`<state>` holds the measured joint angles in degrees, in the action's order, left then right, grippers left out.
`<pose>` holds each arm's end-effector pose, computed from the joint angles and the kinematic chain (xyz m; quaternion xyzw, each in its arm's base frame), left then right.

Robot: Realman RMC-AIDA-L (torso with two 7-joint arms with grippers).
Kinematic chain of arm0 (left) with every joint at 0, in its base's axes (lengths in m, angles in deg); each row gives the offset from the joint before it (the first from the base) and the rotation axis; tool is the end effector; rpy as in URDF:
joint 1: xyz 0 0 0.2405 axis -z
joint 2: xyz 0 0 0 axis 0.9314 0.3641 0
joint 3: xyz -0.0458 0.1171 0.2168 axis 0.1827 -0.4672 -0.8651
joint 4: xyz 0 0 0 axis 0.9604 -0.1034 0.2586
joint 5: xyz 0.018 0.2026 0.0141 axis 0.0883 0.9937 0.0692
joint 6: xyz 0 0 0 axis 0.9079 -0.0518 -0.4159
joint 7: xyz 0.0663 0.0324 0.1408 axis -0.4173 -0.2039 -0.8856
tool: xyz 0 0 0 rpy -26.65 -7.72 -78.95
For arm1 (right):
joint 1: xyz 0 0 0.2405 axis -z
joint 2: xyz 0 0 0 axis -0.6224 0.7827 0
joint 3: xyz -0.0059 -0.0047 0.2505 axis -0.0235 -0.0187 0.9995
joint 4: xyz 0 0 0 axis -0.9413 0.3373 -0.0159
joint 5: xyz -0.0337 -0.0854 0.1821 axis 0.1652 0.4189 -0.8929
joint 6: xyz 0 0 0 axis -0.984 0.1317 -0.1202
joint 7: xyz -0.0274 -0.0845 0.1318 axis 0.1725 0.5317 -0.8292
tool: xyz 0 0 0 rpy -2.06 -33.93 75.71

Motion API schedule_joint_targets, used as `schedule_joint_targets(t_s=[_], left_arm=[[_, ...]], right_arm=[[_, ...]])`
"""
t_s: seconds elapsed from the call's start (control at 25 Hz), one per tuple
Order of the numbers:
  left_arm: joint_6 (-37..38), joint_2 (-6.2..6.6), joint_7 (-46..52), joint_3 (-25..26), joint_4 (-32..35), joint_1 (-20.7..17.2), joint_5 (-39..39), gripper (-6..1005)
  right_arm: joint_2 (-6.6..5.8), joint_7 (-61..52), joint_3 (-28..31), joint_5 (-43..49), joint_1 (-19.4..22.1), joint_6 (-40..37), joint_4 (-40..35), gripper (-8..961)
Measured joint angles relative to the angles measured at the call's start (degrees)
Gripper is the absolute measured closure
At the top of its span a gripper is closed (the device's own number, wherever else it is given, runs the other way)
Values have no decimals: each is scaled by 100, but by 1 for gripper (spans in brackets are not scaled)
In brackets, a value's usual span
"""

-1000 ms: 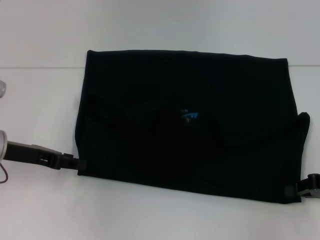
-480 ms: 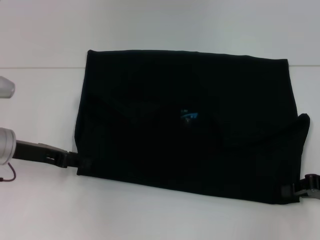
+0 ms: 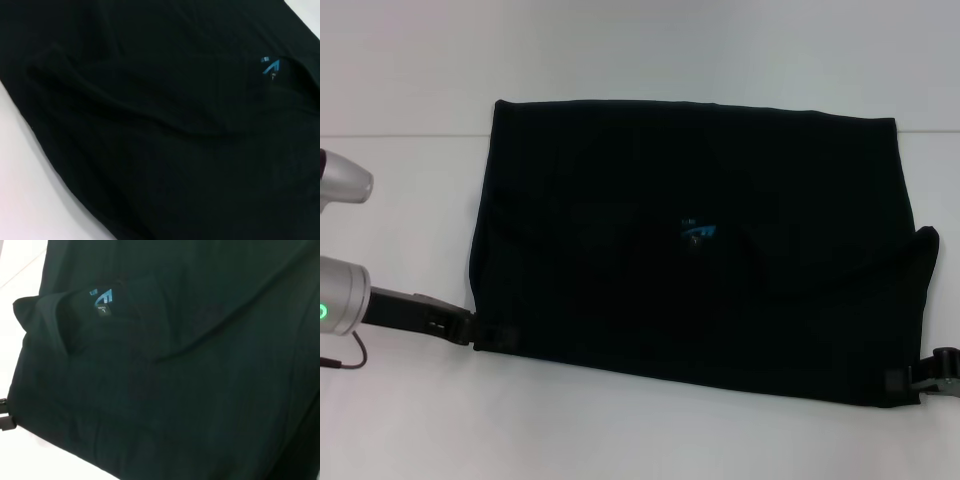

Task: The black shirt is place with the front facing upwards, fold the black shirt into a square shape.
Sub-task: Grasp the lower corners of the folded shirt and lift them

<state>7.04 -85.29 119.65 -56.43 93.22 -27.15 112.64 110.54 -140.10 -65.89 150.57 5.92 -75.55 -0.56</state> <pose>-0.2991 0.3604 0.0004 -0.8780 -0.4561 -0.0237 0.1434 0.3367 0.3162 0.0164 -0.7348 0.6661 0.0922 0.0884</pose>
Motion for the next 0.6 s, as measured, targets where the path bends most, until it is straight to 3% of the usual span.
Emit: schedule_joint_targets(t_s=[0.12,0.6], left_arm=[[-49,-15,-1,-7,-23,10,0,447],[-278,-40,-203,20,-115,-17,-104,654]], right_arm=[[7,10,0,0,7,3,0,907],[17,103,130,1,45,-68,0,907]])
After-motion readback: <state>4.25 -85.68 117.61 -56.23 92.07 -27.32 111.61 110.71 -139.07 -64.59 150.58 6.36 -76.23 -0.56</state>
